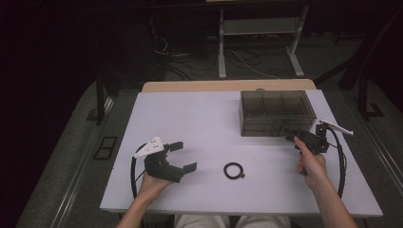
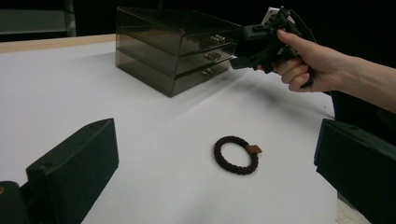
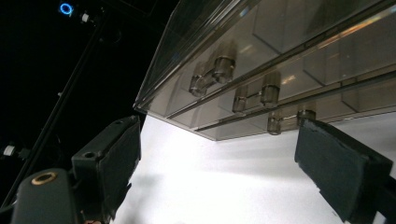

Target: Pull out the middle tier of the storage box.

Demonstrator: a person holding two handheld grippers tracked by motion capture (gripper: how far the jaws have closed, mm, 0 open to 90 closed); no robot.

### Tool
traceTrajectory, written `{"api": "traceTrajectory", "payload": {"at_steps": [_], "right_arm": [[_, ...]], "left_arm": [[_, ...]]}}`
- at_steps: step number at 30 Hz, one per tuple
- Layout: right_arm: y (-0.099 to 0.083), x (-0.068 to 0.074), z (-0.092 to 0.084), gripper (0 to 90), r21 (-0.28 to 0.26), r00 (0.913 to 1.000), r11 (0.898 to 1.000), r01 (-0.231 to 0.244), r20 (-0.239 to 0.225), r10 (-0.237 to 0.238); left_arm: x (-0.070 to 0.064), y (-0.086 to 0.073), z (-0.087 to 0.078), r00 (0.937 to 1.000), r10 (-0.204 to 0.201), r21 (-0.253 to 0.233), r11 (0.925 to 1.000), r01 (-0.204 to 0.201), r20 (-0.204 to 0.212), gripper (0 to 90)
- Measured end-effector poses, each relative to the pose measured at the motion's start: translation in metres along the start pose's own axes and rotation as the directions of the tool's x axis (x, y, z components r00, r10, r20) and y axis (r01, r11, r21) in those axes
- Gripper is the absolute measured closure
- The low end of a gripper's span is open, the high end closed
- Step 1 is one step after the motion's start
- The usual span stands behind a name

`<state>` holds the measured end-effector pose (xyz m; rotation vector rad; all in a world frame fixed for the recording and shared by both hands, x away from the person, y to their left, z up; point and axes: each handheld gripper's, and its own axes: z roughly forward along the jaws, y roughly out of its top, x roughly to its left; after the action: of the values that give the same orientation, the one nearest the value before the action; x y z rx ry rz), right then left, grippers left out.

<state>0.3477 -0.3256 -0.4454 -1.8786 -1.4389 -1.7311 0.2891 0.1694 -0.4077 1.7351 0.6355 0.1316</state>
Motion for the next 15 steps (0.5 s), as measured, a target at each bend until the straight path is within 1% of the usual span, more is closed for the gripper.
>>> {"api": "traceTrajectory", "payload": {"at_steps": [1, 2, 3, 6, 7, 9, 11, 13, 15], "right_arm": [[0.0002, -0.0007, 0.0003, 19.0, -0.002, 1.0, 1.0, -0.004, 0.004, 0.004], [0.0002, -0.0007, 0.0003, 19.0, -0.002, 1.0, 1.0, -0.004, 0.004, 0.004], [0.0001, -0.001, 0.0002, 21.0, -0.007, 1.0, 1.0, -0.002, 0.002, 0.002], [0.0002, -0.0021, 0.0008, 25.3, -0.011, 0.9998, 1.0, -0.012, 0.018, 0.013], [0.0, -0.0023, 0.001, 28.3, -0.01, 0.9994, 1.0, -0.024, 0.025, 0.024], [-0.0002, -0.0026, 0.0012, 32.2, -0.013, 0.9991, 1.0, -0.024, 0.036, 0.025], [-0.0002, -0.0024, 0.0013, 36.6, -0.008, 0.9985, 0.999, -0.039, 0.039, 0.039], [-0.0002, -0.0031, 0.0021, 39.9, -0.009, 0.9984, 0.999, -0.034, 0.045, 0.034], [-0.0002, -0.004, 0.0022, 43.5, -0.005, 0.9977, 0.999, -0.045, 0.051, 0.045]], "left_arm": [[0.0001, 0.0, 0.0, 1.0, 0.0, 0.0, 1.0, 0.0, 0.0, 0.0], [0.0, 0.0, 0.0001, 1.0, 0.0, 0.0, 1.0, 0.0, 0.0, 0.0], [-0.0002, 0.0001, 0.0001, 1.0, 0.001, 0.001, 1.0, -0.001, 0.0, 0.0], [-0.0006, -0.0001, 0.0003, 1.0, 0.003, 0.003, 1.0, -0.003, 0.003, 0.0], [-0.0007, -0.0001, 0.0004, 1.0, 0.003, 0.003, 1.0, -0.003, 0.004, 0.0], [-0.0006, 0.0, 0.0005, 1.0, 0.004, 0.003, 1.0, -0.004, 0.004, 0.0], [-0.0006, 0.0, 0.0003, 1.0, 0.004, 0.003, 1.0, -0.004, 0.003, 0.0], [-0.0009, 0.0, 0.0002, 1.0, 0.006, 0.002, 1.0, -0.006, 0.002, 0.0], [-0.001, 0.0001, 0.0002, 1.0, 0.006, 0.002, 1.0, -0.006, 0.003, 0.0]]}}
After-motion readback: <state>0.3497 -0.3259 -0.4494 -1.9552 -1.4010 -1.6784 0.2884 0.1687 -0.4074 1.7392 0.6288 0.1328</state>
